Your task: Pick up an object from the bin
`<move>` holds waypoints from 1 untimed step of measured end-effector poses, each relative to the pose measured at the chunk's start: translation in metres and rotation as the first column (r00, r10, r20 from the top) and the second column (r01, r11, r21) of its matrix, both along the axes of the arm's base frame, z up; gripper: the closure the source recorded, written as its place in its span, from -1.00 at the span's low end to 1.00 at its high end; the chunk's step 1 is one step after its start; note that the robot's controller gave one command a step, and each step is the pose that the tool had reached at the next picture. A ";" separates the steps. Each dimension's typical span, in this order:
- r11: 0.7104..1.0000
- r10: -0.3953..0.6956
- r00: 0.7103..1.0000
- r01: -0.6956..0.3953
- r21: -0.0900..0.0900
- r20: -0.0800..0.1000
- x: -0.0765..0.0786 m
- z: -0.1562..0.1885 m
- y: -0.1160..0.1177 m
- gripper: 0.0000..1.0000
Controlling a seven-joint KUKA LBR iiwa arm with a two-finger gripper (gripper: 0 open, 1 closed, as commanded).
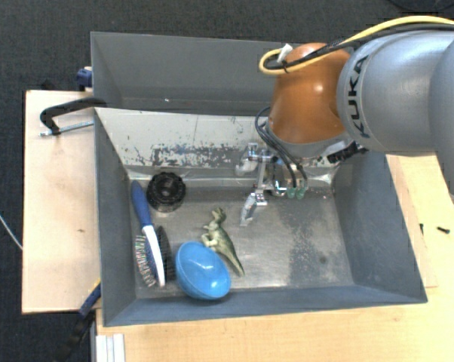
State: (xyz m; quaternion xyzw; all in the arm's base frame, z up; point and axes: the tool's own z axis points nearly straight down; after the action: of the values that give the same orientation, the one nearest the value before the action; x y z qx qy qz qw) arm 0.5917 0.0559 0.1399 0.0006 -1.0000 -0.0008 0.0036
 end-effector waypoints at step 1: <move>0.999 -0.042 0.999 0.042 0.000 0.006 -0.028 -0.025 0.062 -1.00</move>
Offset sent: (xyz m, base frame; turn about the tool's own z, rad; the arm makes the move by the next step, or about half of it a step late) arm -0.0286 0.0579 -0.0274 0.0480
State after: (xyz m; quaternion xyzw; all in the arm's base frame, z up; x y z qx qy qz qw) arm 0.5637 0.1180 0.1152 -0.0203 -0.9998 -0.0008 0.0003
